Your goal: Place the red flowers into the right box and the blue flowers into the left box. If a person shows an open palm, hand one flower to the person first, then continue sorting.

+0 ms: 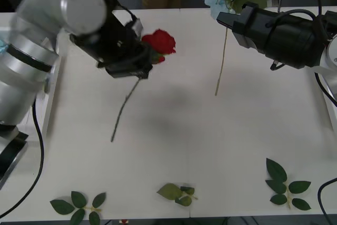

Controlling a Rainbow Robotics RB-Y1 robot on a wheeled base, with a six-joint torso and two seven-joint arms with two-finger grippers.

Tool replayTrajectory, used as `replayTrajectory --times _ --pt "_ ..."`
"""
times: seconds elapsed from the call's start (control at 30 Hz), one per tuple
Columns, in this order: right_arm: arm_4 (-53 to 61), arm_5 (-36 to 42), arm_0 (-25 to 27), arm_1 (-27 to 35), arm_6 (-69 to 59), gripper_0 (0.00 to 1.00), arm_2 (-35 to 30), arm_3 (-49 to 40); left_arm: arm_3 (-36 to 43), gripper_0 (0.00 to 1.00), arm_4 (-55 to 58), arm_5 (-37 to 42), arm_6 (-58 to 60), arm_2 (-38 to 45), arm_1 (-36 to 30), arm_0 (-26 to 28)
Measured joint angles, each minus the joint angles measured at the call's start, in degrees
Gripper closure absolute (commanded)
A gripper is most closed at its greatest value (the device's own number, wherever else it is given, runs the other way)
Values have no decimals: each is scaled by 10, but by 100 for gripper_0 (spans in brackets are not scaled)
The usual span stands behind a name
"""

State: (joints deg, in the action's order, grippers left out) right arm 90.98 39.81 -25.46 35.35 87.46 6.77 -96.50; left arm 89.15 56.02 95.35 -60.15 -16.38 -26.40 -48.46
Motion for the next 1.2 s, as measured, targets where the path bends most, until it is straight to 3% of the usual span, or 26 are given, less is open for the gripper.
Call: replayTrajectory --times 0.1,0.2,0.3,0.43,0.57,0.8,0.97,1.07,1.2 --pt "-2 3 3 0 14 100 0 1 2 100 83 61 -120 150 0 0" --pt "-39 36 1 0 14 100 -1 5 2 100 138 69 -196 245 0 4" --pt "-104 98 -7 0 2 100 -5 17 2 100 203 47 -302 292 -1 24" --pt "-209 169 -18 0 -60 100 -16 29 2 100 294 -67 -567 295 -1 64" --pt "-305 223 -21 -2 -91 100 -20 30 2 100 394 -210 -753 245 -1 94" --pt "-479 257 -22 -39 -92 100 -19 34 2 100 434 -466 -763 56 -1 98" --pt "-579 220 -22 -82 -109 100 -6 75 2 100 436 -683 -786 -73 1 97" --pt "-612 182 -23 -98 -113 100 10 114 2 100 437 -728 -813 -118 1 95" --pt "-634 137 -23 -105 -113 100 27 160 2 100 437 -732 -821 -128 4 95"
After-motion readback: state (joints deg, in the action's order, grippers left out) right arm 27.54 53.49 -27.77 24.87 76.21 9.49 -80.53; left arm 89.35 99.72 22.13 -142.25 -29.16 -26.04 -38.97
